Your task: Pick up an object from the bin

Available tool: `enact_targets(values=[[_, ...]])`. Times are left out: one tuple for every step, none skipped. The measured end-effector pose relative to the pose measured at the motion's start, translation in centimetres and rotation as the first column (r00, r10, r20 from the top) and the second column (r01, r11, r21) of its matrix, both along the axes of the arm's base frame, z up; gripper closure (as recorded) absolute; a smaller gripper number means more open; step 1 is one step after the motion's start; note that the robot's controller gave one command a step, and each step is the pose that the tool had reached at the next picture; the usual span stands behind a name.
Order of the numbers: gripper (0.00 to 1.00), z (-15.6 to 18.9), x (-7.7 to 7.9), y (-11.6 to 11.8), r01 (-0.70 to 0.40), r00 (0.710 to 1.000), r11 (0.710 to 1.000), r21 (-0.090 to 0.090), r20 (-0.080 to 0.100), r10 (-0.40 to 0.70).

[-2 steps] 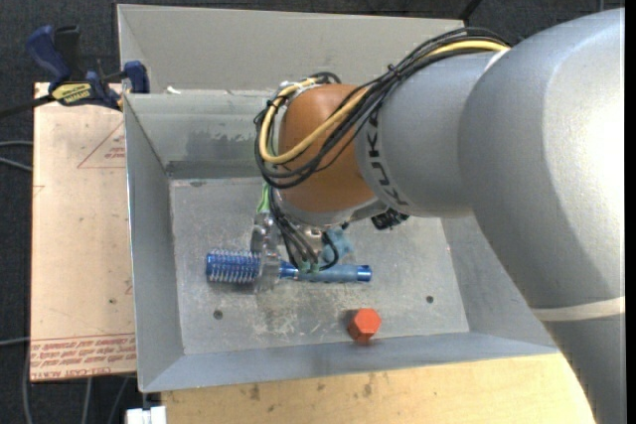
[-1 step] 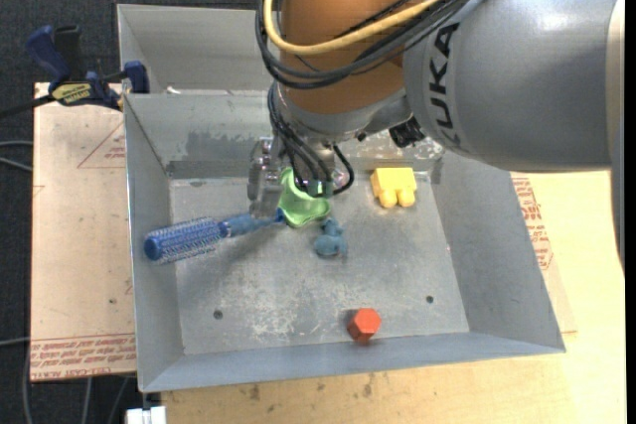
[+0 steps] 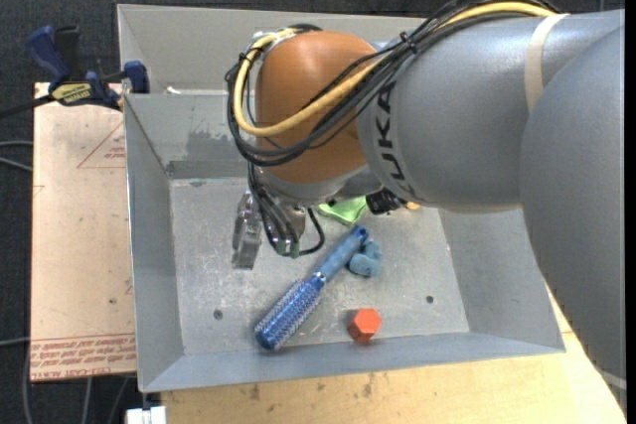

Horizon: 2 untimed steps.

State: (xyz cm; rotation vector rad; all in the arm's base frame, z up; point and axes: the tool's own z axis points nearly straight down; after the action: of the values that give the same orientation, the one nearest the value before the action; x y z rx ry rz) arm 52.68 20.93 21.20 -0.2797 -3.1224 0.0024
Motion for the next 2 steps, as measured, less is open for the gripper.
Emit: enact_targets(values=[[0.00, 0.3, 0.2, -0.1, 0.002, 1.000, 1.000, 0.002, 0.007, -0.002], [0.00, -6.6, -4.8, -5.8, 0.071, 0.997, 0.997, -0.004, -0.004, -0.071]])
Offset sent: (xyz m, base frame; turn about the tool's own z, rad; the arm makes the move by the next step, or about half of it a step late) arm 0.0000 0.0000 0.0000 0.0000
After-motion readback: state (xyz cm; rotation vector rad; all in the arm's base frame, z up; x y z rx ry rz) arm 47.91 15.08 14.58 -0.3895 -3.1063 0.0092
